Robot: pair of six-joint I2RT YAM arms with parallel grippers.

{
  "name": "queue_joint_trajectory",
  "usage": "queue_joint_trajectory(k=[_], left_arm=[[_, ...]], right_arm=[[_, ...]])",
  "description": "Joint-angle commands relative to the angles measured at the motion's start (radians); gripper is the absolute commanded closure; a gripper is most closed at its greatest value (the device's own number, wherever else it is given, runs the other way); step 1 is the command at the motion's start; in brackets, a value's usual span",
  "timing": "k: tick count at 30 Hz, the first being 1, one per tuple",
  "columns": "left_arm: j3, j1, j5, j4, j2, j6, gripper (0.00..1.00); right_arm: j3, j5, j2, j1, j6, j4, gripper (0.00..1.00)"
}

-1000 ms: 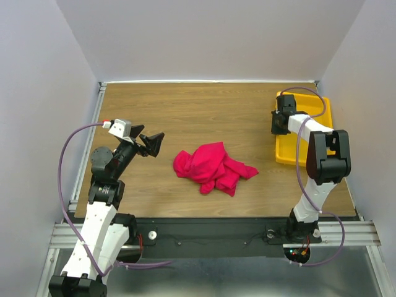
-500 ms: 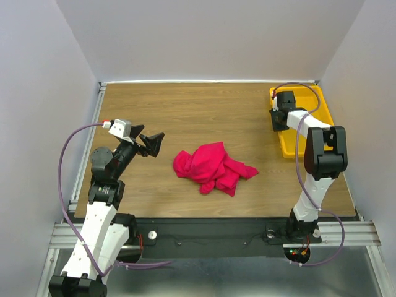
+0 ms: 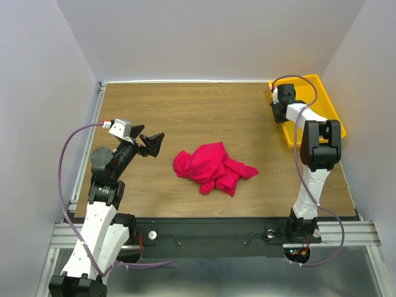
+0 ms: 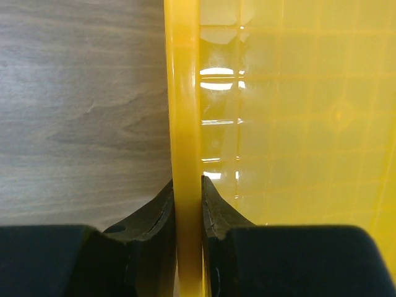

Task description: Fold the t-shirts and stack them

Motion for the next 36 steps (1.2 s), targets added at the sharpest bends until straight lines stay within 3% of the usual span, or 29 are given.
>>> queue_joint_trajectory(k=[1,8,13,15,16,17,22,24,29,30,32,33,36], left_arm=[[0.006,-0.003,0.018,0.054,-0.010,0.005,0.01],[0.006,-0.002,0.021,0.053,-0.010,0.005,0.01],[0.006,-0.003,0.021,0.054,-0.007,0.004,0.01],[0.006,-0.003,0.023,0.054,-0.006,-0.002,0.01],[0.006,-0.003,0.024,0.053,-0.003,-0.005,0.01],[0.007,-0.003,0.023,0.056,0.003,-0.016,0.01],[0.021,-0.007,0.072,0.060,0.060,-0.070,0.01],[0.037,-0.008,0.124,0.040,0.112,-0.097,0.02],[0.092,-0.072,0.181,-0.064,0.218,-0.097,0.03],[0.104,-0.101,0.164,-0.125,0.230,-0.087,0.04],[0.136,-0.198,0.098,-0.186,0.264,-0.064,0.05],[0.145,-0.230,0.075,-0.212,0.276,-0.062,0.05],[0.173,-0.333,0.000,-0.301,0.329,-0.076,0.09]], right_arm=[[0.049,0.057,0.031,-0.031,0.008,0.031,0.97],[0.066,0.065,0.053,-0.054,0.025,0.030,0.83],[0.056,0.036,0.030,-0.062,0.011,0.030,0.57],[0.045,-0.004,-0.013,-0.062,0.008,0.030,0.34],[0.040,-0.019,-0.032,-0.062,0.005,0.030,0.34],[0.037,-0.036,-0.051,-0.062,-0.001,0.030,0.26],[-0.001,-0.215,-0.217,-0.060,-0.041,0.014,0.07],[-0.030,-0.336,-0.306,-0.057,-0.078,-0.016,0.00],[-0.148,-0.677,-0.481,-0.055,-0.145,-0.049,0.00],[-0.217,-0.873,-0.534,-0.055,-0.165,-0.049,0.00],[-0.306,-1.113,-0.585,-0.055,-0.237,-0.050,0.00],[-0.355,-1.324,-0.605,-0.055,-0.260,-0.049,0.00],[-0.495,-1.472,-0.638,-0.025,-0.279,-0.056,0.00]])
